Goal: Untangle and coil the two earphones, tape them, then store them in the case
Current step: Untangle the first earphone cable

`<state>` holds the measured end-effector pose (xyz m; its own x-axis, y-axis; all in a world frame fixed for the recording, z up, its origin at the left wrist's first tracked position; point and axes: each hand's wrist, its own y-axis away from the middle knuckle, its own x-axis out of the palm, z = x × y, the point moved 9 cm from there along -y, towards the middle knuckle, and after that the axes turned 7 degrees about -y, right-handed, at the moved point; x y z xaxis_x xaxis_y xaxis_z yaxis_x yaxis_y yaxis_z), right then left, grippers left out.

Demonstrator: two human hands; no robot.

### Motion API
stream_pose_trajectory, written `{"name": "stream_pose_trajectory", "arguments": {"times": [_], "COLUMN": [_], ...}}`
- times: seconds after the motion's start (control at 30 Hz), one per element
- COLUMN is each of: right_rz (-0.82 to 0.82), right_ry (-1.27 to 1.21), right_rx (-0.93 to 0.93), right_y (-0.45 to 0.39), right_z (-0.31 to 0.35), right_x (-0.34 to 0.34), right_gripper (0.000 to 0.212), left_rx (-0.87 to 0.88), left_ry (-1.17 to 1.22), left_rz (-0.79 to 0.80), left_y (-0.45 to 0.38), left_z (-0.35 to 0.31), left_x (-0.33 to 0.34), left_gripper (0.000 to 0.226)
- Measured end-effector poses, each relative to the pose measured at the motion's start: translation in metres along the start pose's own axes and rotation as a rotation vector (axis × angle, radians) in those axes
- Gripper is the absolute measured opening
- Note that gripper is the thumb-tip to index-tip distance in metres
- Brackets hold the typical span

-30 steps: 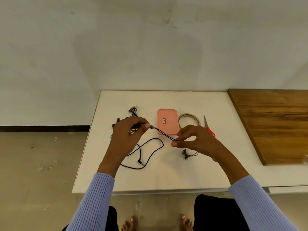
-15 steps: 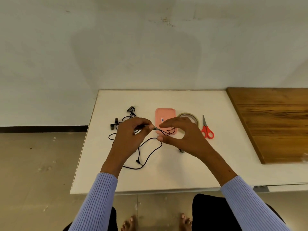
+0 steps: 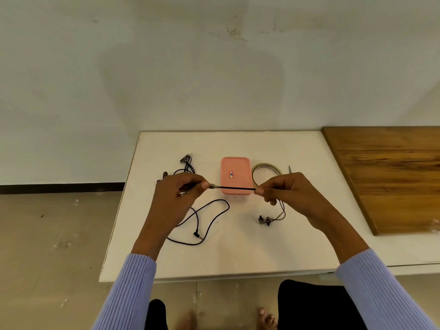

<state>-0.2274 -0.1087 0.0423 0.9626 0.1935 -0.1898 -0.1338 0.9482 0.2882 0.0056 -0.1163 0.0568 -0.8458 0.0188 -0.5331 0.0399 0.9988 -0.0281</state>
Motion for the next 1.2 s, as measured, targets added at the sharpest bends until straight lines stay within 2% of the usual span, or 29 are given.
{"name": "stream_pose_trajectory", "arguments": {"times": [0.13,0.23,0.33,0.4,0.47,0.6,0.77,0.97,1.2], "right_rz": [-0.048,-0.098,-0.130,-0.124,-0.109,-0.079,-0.033,-0.042,-0.053], "right_ry": [-0.056,-0.055,-0.057,-0.042,-0.024,-0.018,-0.026,-0.028,0.046], "right_rx": [0.040,0.044,0.028,0.016,0.006,-0.030,-0.017,0.029,0.050], "right_y": [-0.001,-0.002,-0.003,-0.005,-0.006,-0.007,-0.007,-0.004,-0.007], "right_z": [-0.005,-0.006,-0.004,-0.002,0.000,0.006,0.007,0.001,-0.007], "right_x": [-0.005,-0.002,0.002,0.009,0.019,0.037,0.041,0.016,0.005], "right_gripper": [0.008,0.004,0.005,0.006,0.007,0.008,0.011,0.003,0.006], "left_rx": [-0.067,-0.070,0.068,0.179,0.209,0.137,0.075,-0.041,-0.045], "left_ry": [0.013,-0.044,-0.294,-0.356,-0.236,-0.064,-0.010,-0.003,-0.019], "left_rz": [-0.033,-0.014,-0.068,-0.097,-0.058,0.124,0.151,0.039,-0.008], "left_y": [-0.002,-0.002,0.002,0.004,0.008,0.009,0.006,0.000,0.001], "left_z": [0.008,0.012,0.006,-0.007,-0.021,-0.029,-0.024,-0.001,0.002], "left_x": [-0.004,0.000,0.001,0.006,0.017,0.048,0.047,0.016,0.011], "left_gripper": [0.006,0.011,0.024,0.033,0.029,0.014,0.013,0.011,0.016]}}
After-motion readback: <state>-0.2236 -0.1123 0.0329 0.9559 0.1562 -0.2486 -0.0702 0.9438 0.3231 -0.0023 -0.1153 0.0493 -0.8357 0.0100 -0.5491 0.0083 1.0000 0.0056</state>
